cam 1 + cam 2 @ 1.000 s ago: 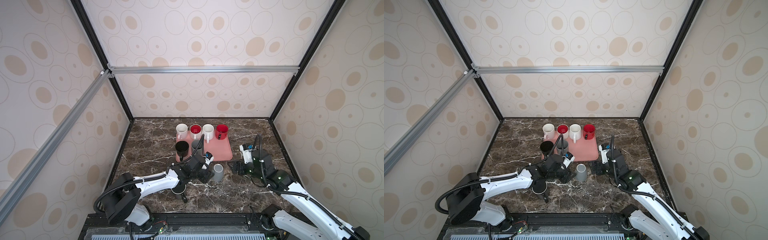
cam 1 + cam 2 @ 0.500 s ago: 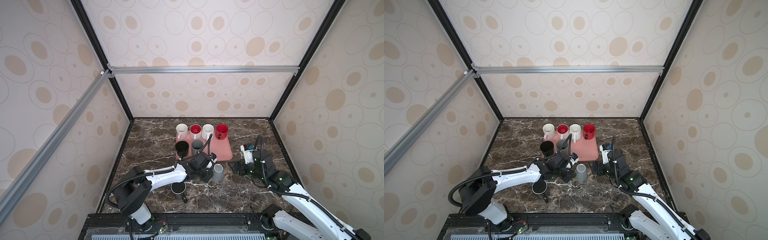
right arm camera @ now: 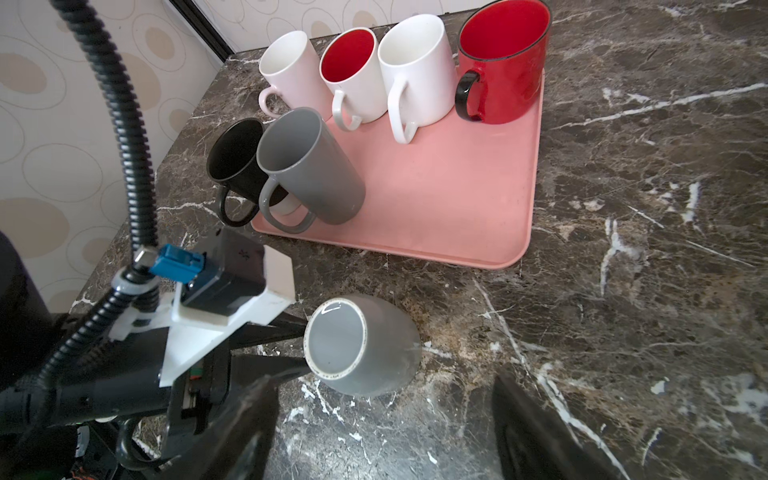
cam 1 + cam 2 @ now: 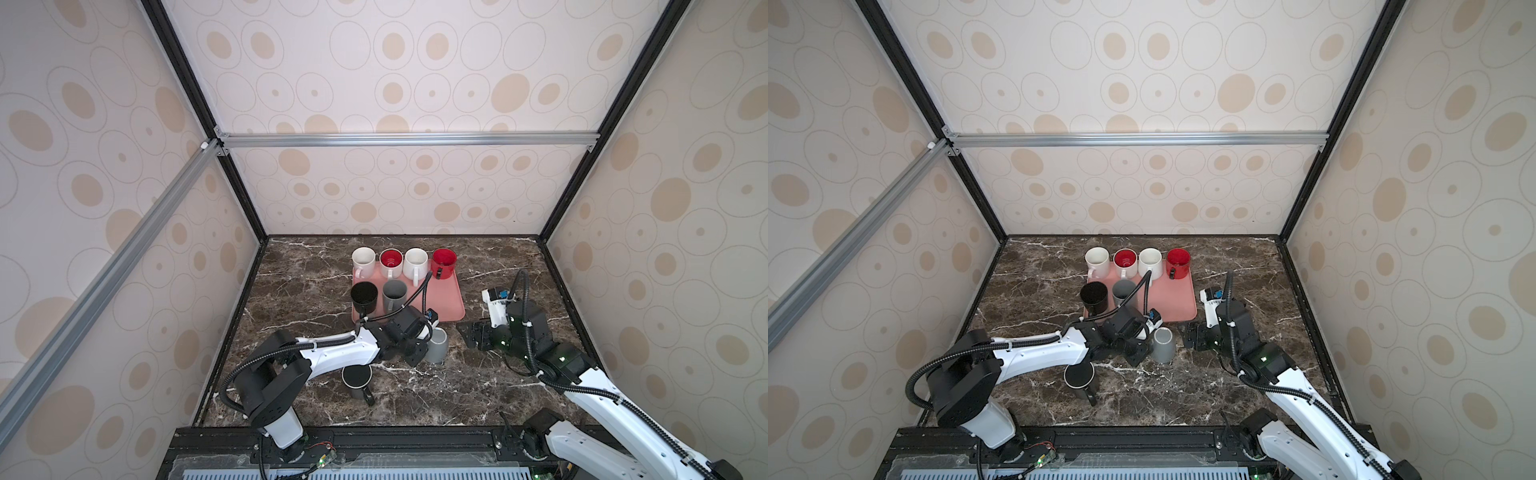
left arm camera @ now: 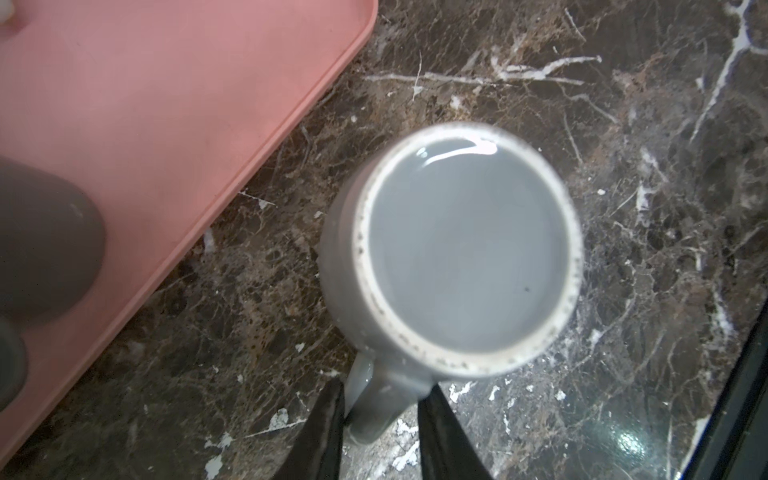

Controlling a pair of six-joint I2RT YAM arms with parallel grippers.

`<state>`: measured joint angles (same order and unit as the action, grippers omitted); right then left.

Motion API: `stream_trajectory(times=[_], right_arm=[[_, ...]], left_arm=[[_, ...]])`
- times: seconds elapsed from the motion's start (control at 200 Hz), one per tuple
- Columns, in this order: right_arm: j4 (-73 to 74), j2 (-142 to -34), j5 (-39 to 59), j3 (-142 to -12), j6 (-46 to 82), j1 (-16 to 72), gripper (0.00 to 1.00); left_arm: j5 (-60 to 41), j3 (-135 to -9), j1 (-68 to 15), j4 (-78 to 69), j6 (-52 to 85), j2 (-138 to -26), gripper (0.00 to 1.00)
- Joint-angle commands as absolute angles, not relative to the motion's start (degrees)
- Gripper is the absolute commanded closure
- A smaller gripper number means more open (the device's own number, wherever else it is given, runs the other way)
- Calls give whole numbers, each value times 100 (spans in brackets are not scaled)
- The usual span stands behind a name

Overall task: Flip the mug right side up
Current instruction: 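Lower the left gripper and close it on the grey mug's handle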

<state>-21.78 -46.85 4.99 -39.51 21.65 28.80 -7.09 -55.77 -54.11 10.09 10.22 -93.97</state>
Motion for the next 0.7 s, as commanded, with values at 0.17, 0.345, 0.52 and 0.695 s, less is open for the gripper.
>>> stream_trajectory(times=[0.17, 0.345, 0.52, 0.695], right_arm=[[-2122, -4626, 556, -3814, 2237, 2826, 18], [-2118, -4625, 571, -3797, 2257, 2804, 17], [-2091, -4628, 589, -3789, 2284, 2793, 17], [-2090, -4612, 611, -3764, 2307, 2779, 17]], left_arm=[[-299, -5691, -5565, 784, 591, -9448, 79], [-67, -5643, -5624, 769, 510, -9477, 75], [-13, -5587, -5657, 643, 487, -9447, 75], [-9, -5597, -5683, 660, 466, -9539, 73]])
